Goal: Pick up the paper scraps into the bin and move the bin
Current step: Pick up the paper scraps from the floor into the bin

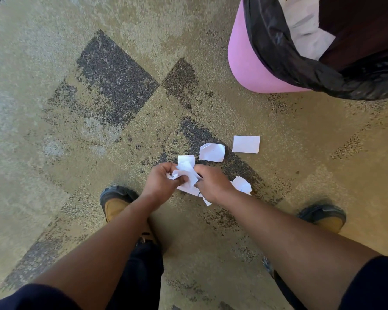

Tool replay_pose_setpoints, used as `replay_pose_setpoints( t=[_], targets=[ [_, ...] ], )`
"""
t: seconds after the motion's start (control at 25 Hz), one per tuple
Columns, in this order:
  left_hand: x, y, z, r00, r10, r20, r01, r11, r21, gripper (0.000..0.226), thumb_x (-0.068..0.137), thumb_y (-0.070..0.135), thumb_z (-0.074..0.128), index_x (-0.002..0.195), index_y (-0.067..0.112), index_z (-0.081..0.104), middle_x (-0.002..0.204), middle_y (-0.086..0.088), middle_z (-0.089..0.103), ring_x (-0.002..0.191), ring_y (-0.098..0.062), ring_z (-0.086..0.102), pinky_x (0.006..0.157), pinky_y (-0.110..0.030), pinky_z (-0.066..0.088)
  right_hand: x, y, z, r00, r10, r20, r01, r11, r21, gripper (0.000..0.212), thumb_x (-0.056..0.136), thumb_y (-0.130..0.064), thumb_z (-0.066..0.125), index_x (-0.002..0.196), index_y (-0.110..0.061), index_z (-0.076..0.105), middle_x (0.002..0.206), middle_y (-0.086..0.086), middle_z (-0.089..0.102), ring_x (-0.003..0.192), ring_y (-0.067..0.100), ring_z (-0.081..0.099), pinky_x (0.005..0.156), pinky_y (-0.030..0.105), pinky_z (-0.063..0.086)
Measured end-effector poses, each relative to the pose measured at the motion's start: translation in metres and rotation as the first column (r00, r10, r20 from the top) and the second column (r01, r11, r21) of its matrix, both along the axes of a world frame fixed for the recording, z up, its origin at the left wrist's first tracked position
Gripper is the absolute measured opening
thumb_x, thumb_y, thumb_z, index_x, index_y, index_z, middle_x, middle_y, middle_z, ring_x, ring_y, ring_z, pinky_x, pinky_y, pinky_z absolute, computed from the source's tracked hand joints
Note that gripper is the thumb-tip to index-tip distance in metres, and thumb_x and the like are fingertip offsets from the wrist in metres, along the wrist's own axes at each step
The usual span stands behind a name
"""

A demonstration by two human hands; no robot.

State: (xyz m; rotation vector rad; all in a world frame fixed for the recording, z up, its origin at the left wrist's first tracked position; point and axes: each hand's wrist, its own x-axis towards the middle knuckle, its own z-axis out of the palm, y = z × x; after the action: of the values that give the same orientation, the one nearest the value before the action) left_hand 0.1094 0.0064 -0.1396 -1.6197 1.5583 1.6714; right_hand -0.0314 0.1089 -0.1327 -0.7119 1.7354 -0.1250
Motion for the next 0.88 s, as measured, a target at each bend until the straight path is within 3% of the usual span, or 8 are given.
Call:
replay_pose_setpoints(
  t=[0.12, 0.24, 0.36, 0.48, 0.56, 0.72, 0.88],
  targets=[
    [-0.002, -0.012, 0.004, 0.998, 0.056, -0.023, -0.054, 0.995, 0.079, 0.027, 0.082, 0.005, 0.083, 0.087, 0.004, 0.057, 0.078, -0.007, 0.065, 0.071, -0.018, 0.057, 0.063, -0.031, 0.048, -0.002, -0.006, 0.006, 0.994, -0.085, 0.068, 0.089, 0.995, -0.052, 0.012, 0.093, -0.008, 0.055, 0.090, -0.018, 0.050, 0.089, 0.010, 0.063, 0.087, 0.035, 0.060, 0.070, 0.042, 0.047],
    [-0.002, -0.018, 0.012, 0.996, 0.078, -0.048, -0.070, 0.986, 0.152, 0.039, 0.083, 0.000, 0.080, 0.106, 0.015, 0.052, 0.102, -0.006, 0.068, 0.081, -0.018, 0.067, 0.070, -0.029, 0.056, -0.003, 0.003, 0.010, 0.976, -0.212, 0.057, 0.216, 0.973, -0.079, 0.014, 0.091, -0.011, 0.062, 0.095, -0.020, 0.053, 0.091, 0.004, 0.064, 0.083, 0.030, 0.062, 0.071, 0.042, 0.051],
    [0.006, -0.009, 0.015, 0.955, -0.296, 0.029, 0.294, 0.954, 0.060, 0.044, 0.088, 0.005, 0.075, 0.121, 0.027, 0.057, 0.102, 0.013, 0.065, 0.087, -0.003, 0.065, 0.072, -0.018, 0.051, -0.009, 0.024, 0.011, 0.974, -0.178, -0.140, 0.170, 0.983, -0.067, 0.022, 0.090, -0.012, 0.065, 0.106, -0.024, 0.054, 0.110, -0.002, 0.060, 0.098, 0.025, 0.060, 0.076, 0.040, 0.052],
    [0.006, 0.008, 0.006, 0.820, -0.569, 0.063, 0.572, 0.817, -0.074, 0.037, 0.086, 0.014, 0.069, 0.117, 0.032, 0.064, 0.101, 0.010, 0.069, 0.089, -0.014, 0.069, 0.077, -0.034, 0.058, -0.010, 0.040, 0.013, 0.950, 0.194, -0.245, -0.191, 0.981, 0.039, 0.045, 0.090, -0.024, 0.072, 0.130, -0.022, 0.051, 0.130, 0.000, 0.047, 0.117, 0.027, 0.047, 0.084, 0.040, 0.051],
    [0.003, 0.020, 0.001, 0.708, -0.697, 0.114, 0.705, 0.688, -0.170, 0.035, 0.086, 0.014, 0.069, 0.118, 0.026, 0.060, 0.112, 0.006, 0.057, 0.093, -0.020, 0.065, 0.074, -0.039, 0.056, -0.006, 0.043, 0.013, 0.894, 0.324, -0.308, -0.324, 0.945, 0.054, 0.042, 0.091, -0.023, 0.071, 0.128, -0.022, 0.050, 0.130, 0.002, 0.042, 0.115, 0.029, 0.044, 0.079, 0.039, 0.051],
    [-0.005, 0.034, -0.001, 0.589, -0.782, 0.204, 0.799, 0.524, -0.296, 0.033, 0.089, 0.001, 0.063, 0.114, 0.019, 0.052, 0.132, -0.001, 0.032, 0.092, -0.020, 0.053, 0.069, -0.031, 0.052, -0.007, 0.040, 0.007, 0.869, 0.354, -0.347, -0.346, 0.934, 0.087, 0.035, 0.089, -0.004, 0.063, 0.119, -0.018, 0.051, 0.126, 0.007, 0.044, 0.114, 0.032, 0.044, 0.071, 0.038, 0.039],
    [-0.008, 0.032, -0.001, 0.527, -0.819, 0.225, 0.836, 0.453, -0.309, 0.035, 0.088, -0.001, 0.061, 0.116, 0.018, 0.049, 0.124, -0.002, 0.040, 0.104, -0.026, 0.053, 0.077, -0.038, 0.057, -0.012, 0.047, 0.003, 0.903, 0.269, -0.336, -0.267, 0.962, 0.051, 0.020, 0.092, -0.002, 0.056, 0.101, -0.020, 0.055, 0.110, 0.002, 0.055, 0.108, 0.029, 0.049, 0.068, 0.036, 0.034]
  ],
)
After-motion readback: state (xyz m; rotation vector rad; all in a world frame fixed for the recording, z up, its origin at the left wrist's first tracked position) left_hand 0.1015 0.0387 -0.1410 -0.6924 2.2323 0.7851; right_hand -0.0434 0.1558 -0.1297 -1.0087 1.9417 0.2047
